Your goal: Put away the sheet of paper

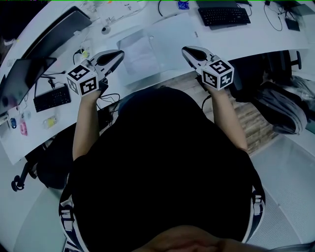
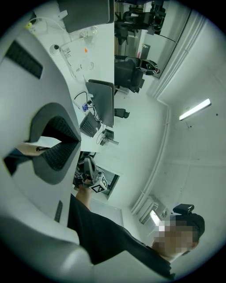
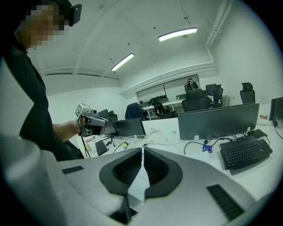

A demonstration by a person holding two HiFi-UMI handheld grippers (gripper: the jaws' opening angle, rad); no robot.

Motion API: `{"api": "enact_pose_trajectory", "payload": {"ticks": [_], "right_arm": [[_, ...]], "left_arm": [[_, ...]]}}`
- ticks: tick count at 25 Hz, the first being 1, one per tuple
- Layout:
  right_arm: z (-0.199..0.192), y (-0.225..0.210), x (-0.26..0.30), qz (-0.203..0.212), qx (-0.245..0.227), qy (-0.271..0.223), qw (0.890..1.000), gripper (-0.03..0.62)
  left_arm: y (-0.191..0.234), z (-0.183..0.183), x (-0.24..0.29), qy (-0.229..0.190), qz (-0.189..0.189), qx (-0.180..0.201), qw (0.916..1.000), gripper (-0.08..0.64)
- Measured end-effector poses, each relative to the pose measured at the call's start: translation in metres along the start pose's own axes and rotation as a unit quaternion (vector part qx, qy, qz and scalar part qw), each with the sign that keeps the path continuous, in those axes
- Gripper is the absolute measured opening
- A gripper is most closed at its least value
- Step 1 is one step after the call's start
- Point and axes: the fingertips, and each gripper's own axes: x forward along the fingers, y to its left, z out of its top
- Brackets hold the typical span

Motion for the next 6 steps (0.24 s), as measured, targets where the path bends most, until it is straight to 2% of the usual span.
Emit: {"api": "enact_pose_trajectory", "payload": {"ticks": [6], "right_arm": [[-0.001,-0.003,-0.017,-0.009,0.035,-0.013,0.999,0.015]], "left_arm": [[-0.009,0.007,0.009,-0.001,-0.017,0.018,0.9997,0.020]]}}
